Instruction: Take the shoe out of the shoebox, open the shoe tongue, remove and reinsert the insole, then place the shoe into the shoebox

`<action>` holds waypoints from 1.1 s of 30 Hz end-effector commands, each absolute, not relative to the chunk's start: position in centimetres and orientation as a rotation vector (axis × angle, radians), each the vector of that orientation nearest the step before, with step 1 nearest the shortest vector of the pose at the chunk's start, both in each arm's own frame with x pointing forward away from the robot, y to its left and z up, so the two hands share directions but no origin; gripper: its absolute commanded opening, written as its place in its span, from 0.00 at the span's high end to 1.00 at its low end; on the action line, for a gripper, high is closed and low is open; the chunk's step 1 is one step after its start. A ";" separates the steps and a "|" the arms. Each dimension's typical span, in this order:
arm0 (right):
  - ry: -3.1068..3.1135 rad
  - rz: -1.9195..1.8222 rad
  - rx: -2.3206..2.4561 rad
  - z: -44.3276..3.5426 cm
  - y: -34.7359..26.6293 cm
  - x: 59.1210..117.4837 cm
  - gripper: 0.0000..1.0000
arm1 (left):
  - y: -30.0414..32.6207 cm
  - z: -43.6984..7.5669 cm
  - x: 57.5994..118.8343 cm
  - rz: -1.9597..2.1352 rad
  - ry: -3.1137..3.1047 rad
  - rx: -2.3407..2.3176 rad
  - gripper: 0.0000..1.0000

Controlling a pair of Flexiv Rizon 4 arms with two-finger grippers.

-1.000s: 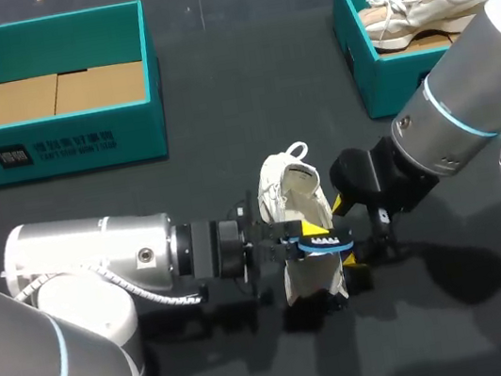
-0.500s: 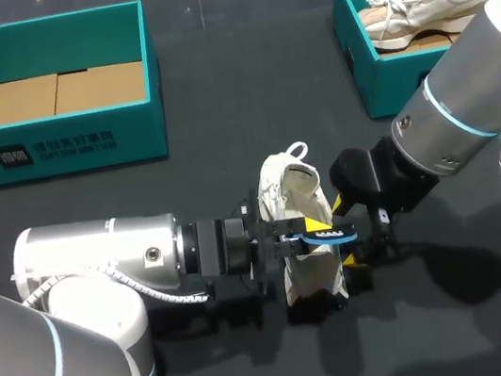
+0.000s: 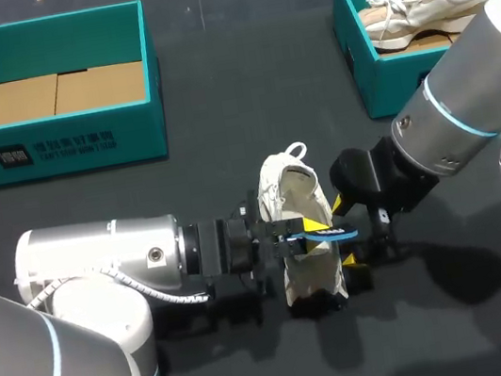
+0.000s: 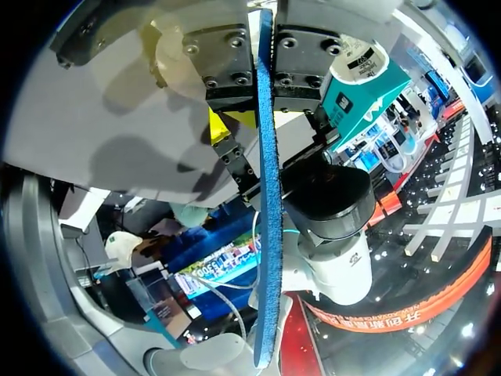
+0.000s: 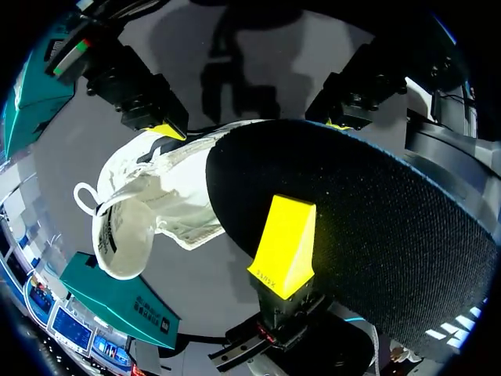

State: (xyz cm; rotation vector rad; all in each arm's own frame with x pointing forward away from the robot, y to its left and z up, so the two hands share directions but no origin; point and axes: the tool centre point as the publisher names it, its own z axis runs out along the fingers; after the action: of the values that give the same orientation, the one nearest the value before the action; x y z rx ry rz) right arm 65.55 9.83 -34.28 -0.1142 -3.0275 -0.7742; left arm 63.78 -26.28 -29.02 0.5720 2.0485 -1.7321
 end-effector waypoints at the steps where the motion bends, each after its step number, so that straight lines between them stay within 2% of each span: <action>1: -3.030 -0.775 -0.116 -34.3 9.8 65.4 0.00 | -26.3 -29.4 64.0 -1.735 2.039 0.583 1.00; 33: -3.030 -0.775 -0.116 -34.3 9.8 65.4 0.00 | -25.4 -33.1 66.5 -1.644 1.989 0.659 1.00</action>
State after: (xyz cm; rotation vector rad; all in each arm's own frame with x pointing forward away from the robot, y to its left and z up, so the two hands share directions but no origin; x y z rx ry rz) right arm 65.55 9.83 -34.28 -0.1141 -3.0275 -0.7742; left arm 66.36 -25.17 -32.80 0.6572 1.9812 -1.6523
